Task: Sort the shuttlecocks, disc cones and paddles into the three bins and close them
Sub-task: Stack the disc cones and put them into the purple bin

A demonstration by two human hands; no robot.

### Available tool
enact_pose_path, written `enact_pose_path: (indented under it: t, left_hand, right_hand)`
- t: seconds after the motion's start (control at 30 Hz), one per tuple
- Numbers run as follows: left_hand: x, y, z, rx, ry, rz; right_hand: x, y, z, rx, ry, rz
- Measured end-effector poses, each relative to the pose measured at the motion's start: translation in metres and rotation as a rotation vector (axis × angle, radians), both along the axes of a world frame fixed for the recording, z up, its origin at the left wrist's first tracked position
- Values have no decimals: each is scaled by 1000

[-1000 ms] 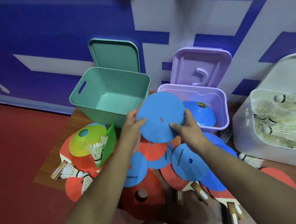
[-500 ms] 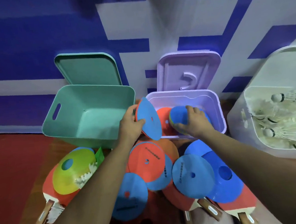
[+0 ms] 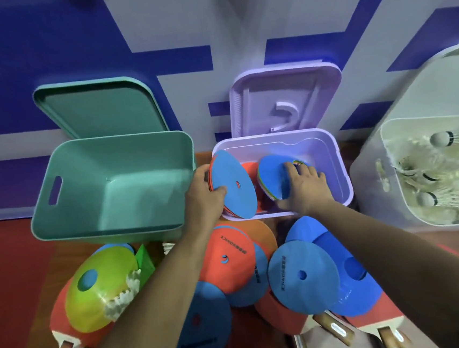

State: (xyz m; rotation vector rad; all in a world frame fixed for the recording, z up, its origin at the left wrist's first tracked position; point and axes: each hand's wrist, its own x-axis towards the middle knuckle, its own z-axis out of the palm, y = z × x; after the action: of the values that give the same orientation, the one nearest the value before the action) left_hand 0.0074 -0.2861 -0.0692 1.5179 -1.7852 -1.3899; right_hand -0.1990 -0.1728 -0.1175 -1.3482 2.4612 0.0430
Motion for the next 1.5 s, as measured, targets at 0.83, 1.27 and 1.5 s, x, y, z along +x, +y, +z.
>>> enact_pose_path:
  t: [0.83, 1.27, 1.5]
  left_hand:
    - [-49, 21, -44, -326, -508, -394]
    - [11, 150, -32, -94, -260, -263]
    - [-1, 193, -67, 211, -456, -214]
  right_hand:
    - [-10, 26, 14, -145, -291, -139]
    - [45, 162, 30, -339, -426, -298]
    - [60, 184, -4, -78, -382, -203]
